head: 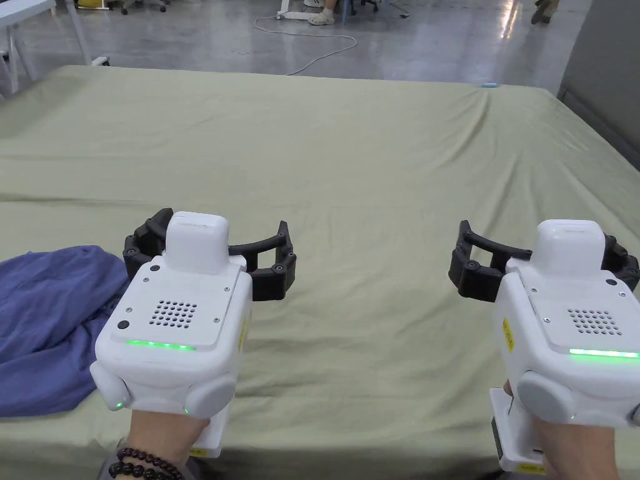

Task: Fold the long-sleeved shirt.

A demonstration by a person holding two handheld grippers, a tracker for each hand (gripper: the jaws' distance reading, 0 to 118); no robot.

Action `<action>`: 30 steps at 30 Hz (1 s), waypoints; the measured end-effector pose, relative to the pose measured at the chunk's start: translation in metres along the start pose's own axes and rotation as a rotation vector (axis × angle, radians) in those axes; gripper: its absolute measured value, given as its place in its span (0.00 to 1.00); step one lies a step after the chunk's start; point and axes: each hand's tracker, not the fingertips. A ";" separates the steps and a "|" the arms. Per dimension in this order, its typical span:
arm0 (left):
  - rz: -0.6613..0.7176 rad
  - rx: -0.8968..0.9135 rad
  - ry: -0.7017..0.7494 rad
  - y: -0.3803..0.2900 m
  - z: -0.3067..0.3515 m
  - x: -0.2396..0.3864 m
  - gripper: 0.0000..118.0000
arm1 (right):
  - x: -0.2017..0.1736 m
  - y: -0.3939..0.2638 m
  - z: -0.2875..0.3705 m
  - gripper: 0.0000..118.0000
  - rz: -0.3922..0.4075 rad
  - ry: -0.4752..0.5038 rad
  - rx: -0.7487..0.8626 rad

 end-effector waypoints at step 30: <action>-0.027 0.030 -0.012 0.001 0.002 0.003 1.00 | 0.001 0.003 0.001 1.00 0.023 -0.019 0.023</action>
